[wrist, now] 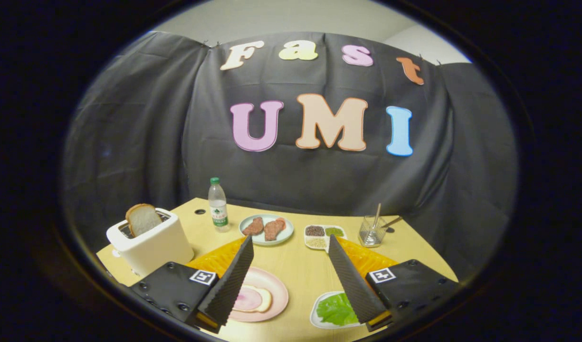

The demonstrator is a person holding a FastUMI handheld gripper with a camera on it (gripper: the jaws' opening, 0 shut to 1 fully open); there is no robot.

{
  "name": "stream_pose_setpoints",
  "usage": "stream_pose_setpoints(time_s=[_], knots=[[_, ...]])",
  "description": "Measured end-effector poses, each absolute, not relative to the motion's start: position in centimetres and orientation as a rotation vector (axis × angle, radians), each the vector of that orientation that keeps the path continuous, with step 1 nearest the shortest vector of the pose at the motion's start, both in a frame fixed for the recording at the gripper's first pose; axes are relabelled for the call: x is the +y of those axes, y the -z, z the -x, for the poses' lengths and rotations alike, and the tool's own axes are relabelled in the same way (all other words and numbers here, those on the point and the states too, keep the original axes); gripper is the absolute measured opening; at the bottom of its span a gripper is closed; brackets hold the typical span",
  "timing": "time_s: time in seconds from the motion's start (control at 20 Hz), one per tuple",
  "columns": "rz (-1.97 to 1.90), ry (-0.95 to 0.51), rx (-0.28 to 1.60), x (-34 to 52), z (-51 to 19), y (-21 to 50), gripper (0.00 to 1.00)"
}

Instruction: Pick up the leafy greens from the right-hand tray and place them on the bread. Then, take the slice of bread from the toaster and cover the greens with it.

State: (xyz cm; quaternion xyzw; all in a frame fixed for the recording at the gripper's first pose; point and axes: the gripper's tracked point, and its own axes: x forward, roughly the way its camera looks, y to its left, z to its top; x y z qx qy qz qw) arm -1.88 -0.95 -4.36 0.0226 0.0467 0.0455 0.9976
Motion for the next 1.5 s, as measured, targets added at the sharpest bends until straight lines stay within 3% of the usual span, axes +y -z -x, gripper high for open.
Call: stream_pose_setpoints(time_s=[0.75,1.5], knots=[[-0.386,0.106,0.521,-19.0,4.8,20.2,1.0],[-0.666,0.096,0.806,-20.2,3.4,28.4,0.91]])
